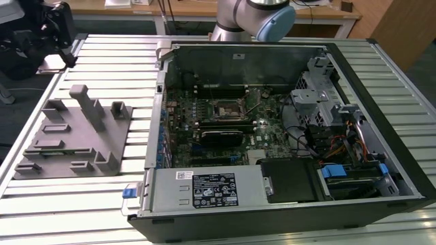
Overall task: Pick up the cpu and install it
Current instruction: 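Pick up the cpu and move it towards the insertion slot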
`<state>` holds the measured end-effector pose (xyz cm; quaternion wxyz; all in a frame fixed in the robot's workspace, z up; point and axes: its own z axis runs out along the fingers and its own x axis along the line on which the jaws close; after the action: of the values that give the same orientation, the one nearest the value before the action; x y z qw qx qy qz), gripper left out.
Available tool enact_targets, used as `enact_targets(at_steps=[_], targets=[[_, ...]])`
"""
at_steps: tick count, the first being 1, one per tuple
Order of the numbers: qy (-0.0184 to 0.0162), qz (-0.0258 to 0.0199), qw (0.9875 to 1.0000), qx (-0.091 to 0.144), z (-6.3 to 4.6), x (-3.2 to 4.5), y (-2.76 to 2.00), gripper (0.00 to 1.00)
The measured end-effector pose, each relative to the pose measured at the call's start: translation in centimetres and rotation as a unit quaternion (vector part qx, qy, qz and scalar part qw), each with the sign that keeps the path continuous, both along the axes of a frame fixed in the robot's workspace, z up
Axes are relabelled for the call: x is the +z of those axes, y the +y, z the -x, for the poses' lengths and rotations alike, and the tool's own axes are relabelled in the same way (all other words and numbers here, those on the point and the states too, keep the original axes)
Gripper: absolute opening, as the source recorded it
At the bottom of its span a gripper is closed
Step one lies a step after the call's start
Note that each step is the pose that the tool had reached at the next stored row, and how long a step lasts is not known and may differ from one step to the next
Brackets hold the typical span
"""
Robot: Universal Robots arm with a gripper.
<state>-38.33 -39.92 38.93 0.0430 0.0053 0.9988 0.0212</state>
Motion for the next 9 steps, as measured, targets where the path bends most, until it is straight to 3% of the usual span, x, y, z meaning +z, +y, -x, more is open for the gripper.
enact_targets(at_steps=[9], targets=[[0.0,0.0,1.0,0.0,-1.7,0.0,0.0,0.55]])
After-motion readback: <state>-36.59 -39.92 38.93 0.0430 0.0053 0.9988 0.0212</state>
